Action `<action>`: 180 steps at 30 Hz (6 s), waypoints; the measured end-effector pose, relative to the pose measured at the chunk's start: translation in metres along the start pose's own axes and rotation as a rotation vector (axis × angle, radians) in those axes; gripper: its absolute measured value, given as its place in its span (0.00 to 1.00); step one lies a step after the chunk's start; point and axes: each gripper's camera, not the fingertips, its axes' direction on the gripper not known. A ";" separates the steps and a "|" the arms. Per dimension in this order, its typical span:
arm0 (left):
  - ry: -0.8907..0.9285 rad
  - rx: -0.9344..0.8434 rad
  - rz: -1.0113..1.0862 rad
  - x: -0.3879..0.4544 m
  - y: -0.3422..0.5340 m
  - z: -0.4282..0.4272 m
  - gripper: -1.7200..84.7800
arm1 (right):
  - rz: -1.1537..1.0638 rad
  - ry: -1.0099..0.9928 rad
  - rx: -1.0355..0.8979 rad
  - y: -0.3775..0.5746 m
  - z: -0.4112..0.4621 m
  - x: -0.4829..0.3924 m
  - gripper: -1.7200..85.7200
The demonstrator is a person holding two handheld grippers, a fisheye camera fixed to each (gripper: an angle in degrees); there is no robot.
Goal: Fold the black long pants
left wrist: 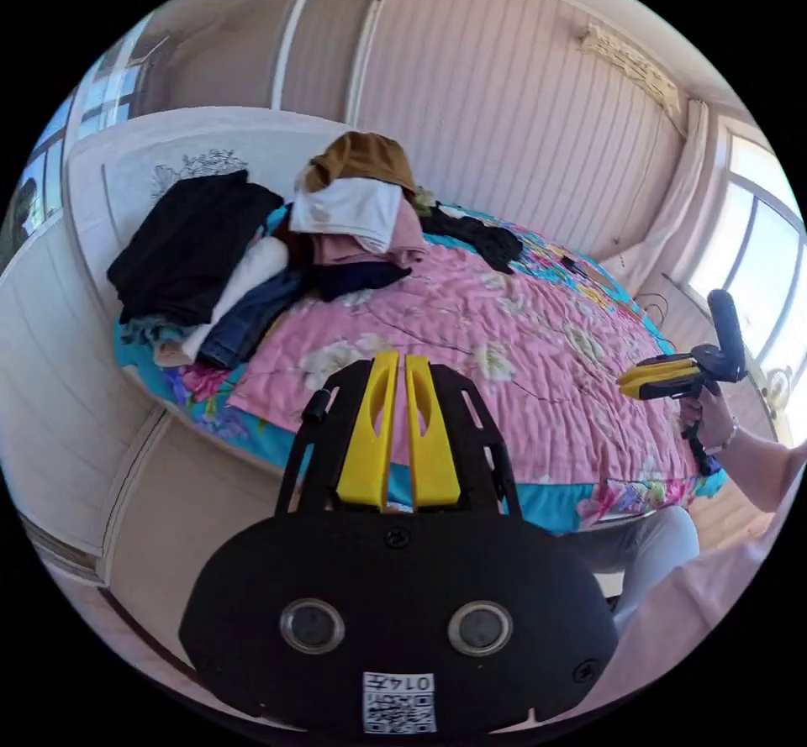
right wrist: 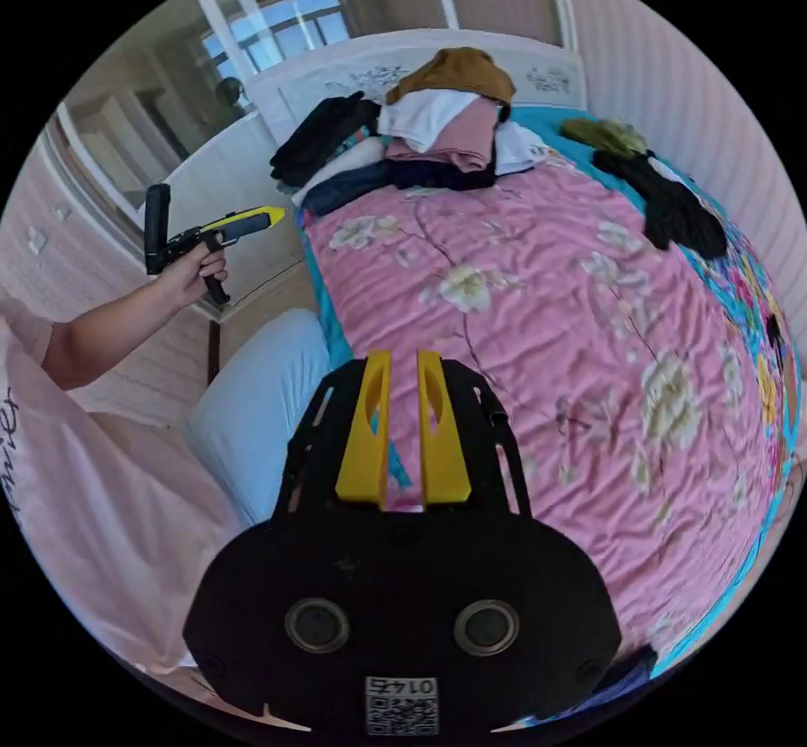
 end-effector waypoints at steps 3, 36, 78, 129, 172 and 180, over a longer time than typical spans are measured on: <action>-0.158 0.048 -0.062 -0.085 0.002 -0.020 0.03 | -0.086 -0.115 -0.102 -0.105 0.075 -0.043 0.15; -0.200 0.102 -0.184 -0.424 -0.032 -0.035 0.01 | -0.082 -0.177 0.088 -0.513 0.373 -0.141 0.03; 0.401 -0.506 0.135 -0.097 -0.035 0.199 0.12 | 0.141 0.310 -0.243 -0.040 0.338 0.046 0.23; 0.352 -0.571 0.143 -0.018 -0.045 0.263 0.02 | 0.813 0.381 0.281 0.181 -0.070 0.264 0.04; 0.598 -0.518 0.232 -0.022 0.003 0.123 0.01 | -0.046 -0.089 -0.552 -0.152 0.274 0.107 0.14; 0.690 -0.486 0.259 -0.021 0.010 0.064 0.01 | -0.061 -0.019 -0.346 -0.129 0.188 0.079 0.04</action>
